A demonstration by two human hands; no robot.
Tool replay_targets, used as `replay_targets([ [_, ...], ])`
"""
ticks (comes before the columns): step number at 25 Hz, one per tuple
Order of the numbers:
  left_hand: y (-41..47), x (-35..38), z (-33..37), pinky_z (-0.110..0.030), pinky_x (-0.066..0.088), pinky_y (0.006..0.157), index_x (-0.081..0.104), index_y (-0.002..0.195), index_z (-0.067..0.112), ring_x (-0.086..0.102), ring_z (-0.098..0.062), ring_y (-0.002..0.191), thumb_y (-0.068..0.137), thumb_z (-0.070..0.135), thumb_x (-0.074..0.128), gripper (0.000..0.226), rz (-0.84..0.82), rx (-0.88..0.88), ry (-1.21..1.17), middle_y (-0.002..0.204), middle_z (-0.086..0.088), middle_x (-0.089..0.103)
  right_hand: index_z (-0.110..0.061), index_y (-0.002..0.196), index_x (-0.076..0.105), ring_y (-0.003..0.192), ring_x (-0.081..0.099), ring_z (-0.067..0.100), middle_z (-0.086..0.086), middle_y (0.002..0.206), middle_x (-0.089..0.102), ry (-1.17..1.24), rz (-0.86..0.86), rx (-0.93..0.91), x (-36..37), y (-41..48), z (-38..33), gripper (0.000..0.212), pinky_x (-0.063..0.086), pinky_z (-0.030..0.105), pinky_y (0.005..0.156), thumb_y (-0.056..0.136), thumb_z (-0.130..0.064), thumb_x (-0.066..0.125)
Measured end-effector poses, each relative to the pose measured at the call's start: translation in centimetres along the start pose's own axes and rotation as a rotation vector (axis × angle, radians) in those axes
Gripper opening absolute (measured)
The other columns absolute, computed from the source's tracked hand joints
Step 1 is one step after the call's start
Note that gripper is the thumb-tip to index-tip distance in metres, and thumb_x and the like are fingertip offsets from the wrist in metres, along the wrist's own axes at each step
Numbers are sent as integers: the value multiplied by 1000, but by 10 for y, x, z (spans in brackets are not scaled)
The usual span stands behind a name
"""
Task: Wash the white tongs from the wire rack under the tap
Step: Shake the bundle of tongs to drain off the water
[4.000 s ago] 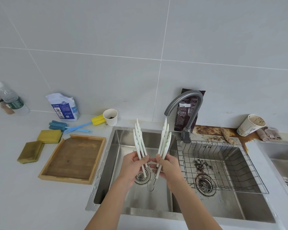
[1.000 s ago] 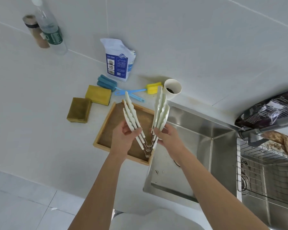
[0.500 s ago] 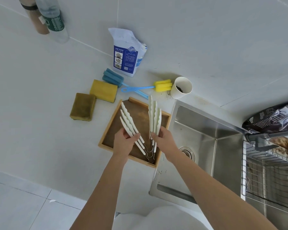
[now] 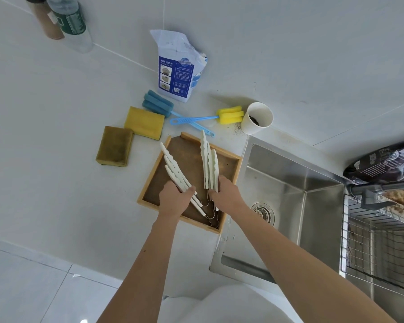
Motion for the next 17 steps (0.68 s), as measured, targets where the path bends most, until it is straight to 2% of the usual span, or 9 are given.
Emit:
replay_targets([
  [2,-4,-1,5,-24,48,81,48,127,9,61,-19,103,86,37,71,55,21,12,104,117,-3,59,-16,120,52,77,59,14,1,100,61,-9,-3,-20,-1,-1,-2,25,48,22,63,96,-19,54],
  [4,-9,-4,10,-24,47,81,38,137,8,55,-20,104,86,36,71,67,61,42,173,129,-9,53,-16,125,50,78,60,14,5,108,63,-43,1,-54,-3,-2,-6,29,49,21,62,96,-19,53],
  [6,-13,-9,13,-32,48,92,25,148,8,51,-26,120,86,31,72,81,113,107,195,142,-14,40,-17,136,43,99,60,23,8,119,59,-109,36,-122,-9,-1,-12,42,53,32,81,95,-20,53],
  [8,-17,-15,20,-37,44,102,19,151,9,41,-29,132,86,27,72,86,203,255,232,149,-15,30,-17,145,34,121,52,29,9,134,50,-154,113,-206,-17,2,-23,53,45,40,98,96,-18,52],
  [10,-17,-20,33,-38,36,110,18,153,8,31,-31,141,90,29,67,83,298,455,364,156,-16,22,-12,151,25,139,36,30,12,152,35,-220,182,-333,-25,7,-40,60,35,41,110,97,-15,50],
  [13,-3,-19,48,-38,17,119,2,155,2,5,-31,150,98,39,50,83,300,574,581,163,-17,0,-5,155,9,150,16,32,17,164,8,-409,163,-461,-30,23,-62,65,23,39,118,101,-15,43],
  [17,14,-10,48,-38,12,122,-3,153,-3,-3,-32,150,99,40,45,84,266,584,727,162,-21,-7,-1,154,0,152,5,28,19,164,-1,-538,77,-512,-27,38,-64,65,12,37,124,103,-16,37],
])
Point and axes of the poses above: each hand's wrist, its own y-axis towards the middle knuckle, its own x-axis out of the palm, z = x × y, the point moved 4 cm from there along y, towards the middle knuckle
